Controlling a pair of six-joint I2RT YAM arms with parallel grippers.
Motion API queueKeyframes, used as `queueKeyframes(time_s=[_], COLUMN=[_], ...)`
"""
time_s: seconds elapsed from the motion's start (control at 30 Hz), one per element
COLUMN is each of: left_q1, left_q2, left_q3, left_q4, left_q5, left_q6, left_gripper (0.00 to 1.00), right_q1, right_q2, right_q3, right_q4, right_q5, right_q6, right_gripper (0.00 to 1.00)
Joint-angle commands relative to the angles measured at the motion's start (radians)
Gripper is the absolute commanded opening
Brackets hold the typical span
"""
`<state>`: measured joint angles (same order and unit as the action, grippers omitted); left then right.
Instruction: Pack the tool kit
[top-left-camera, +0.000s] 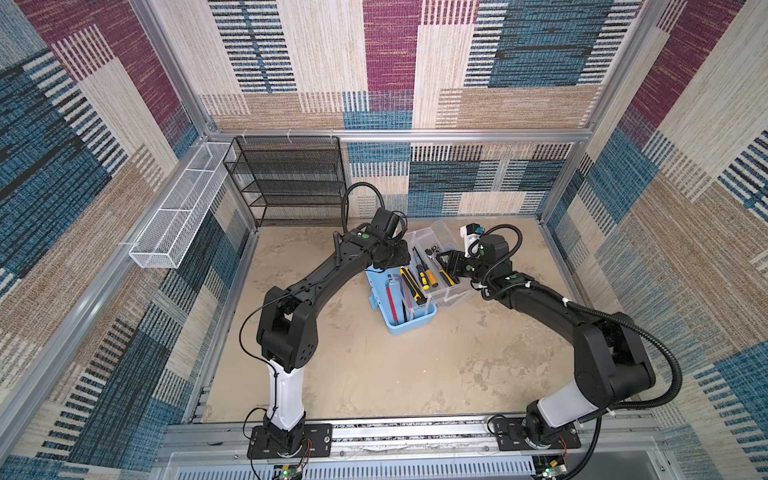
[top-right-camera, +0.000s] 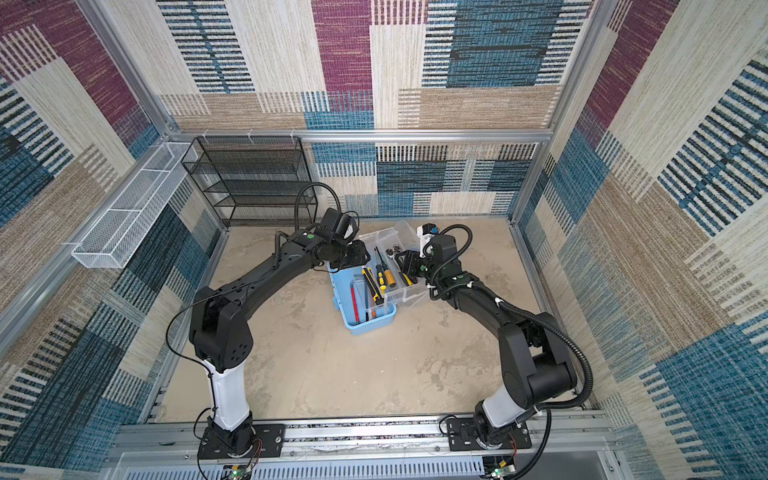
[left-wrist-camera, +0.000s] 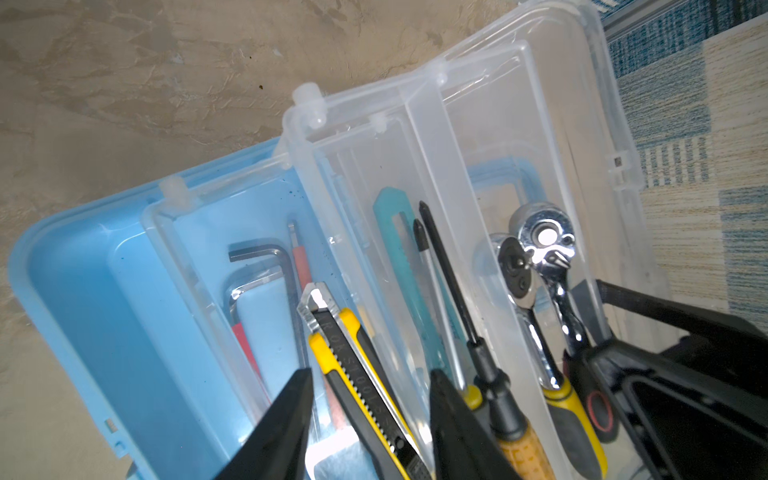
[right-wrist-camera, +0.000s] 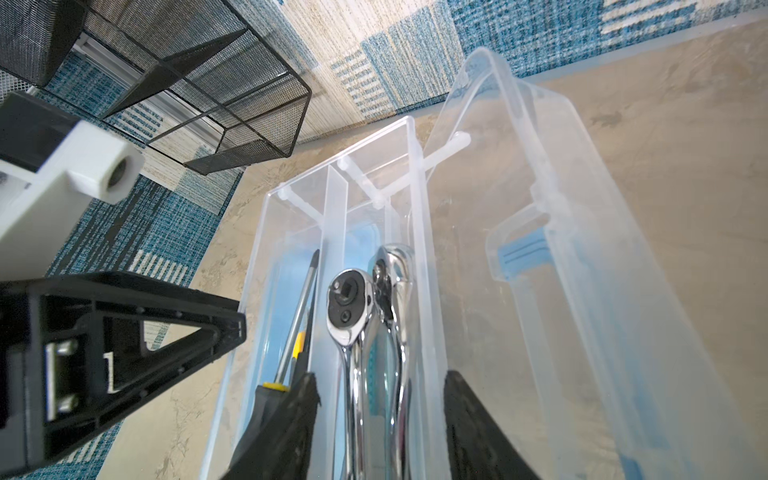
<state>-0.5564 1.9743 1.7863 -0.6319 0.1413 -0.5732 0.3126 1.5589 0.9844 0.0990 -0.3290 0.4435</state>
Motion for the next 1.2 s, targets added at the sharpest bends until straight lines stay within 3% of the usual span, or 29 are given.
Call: queueKeyframes(time_s=[0.0,0.3,0.47,0.87,1.17], left_q1=[-0.002,-0.004,-0.002,0.000,0.007], left_q2=[0.014,0.038,0.046,0.052,0.050], left_q3=[0.017,0.023,0.022,-0.011,-0.027], left_q4=[-0.028,-0.046,-0.045,-0.049,-0.049], left_q5=[0.017,0.004,0.008,0.005,0.004], left_q6=[0.016,0.022,0.019,0.012,0.010], left_gripper=[0.47,0.39,0.33,0.31,0.28], right_q1=[0.003,0.011,0.011,0.010,0.008], right_q2=[0.000,-0.008,-0.017,-0.042,-0.107], right_q3=[0.007,0.012,0.028,0.097,0.129], right_q4=[0.001,-0.014,-0.036,-0.104,-0.181], right_q5=[-0.029,-0.011,0.011,0.062,0.201], right_q6=[-0.006,-0.015,-0.024,-0.067,-0.134], right_gripper=[0.52,0.52,0.58,0.70,0.78])
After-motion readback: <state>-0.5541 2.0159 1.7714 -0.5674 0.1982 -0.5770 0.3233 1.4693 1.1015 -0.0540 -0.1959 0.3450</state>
